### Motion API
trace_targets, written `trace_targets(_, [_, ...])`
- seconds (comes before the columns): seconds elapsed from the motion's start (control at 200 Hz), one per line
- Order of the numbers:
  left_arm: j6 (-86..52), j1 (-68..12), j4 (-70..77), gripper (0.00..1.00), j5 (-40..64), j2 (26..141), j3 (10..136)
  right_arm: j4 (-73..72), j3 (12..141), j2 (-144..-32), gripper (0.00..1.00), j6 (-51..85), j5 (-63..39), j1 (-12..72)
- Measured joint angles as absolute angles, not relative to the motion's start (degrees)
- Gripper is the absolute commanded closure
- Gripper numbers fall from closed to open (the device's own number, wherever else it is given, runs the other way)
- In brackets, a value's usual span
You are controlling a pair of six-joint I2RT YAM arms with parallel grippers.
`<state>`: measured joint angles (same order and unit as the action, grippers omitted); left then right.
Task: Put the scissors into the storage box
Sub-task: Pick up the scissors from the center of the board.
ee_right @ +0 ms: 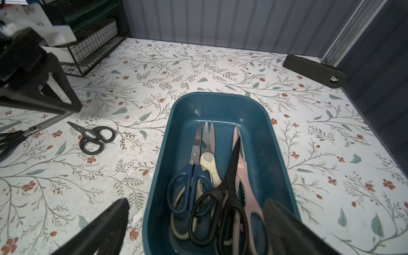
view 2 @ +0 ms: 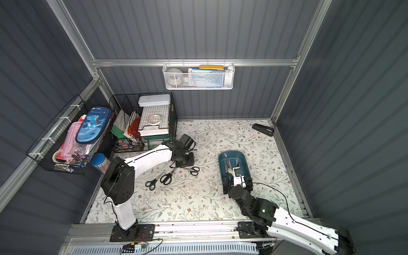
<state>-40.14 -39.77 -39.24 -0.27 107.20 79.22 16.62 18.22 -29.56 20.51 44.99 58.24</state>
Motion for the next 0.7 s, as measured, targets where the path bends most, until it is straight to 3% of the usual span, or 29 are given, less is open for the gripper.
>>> trace_targets(0.245, [-40.1,-39.77,-39.64,0.62,-0.32,107.26,73.28,14.22,17.43,-24.88,0.01,19.29,44.75,58.24])
trace_targets(0.7, [-38.46,-42.02,-38.48,0.59,-0.75,112.38,78.7,13.28,17.12,-28.75,0.01,18.96,44.49,58.24])
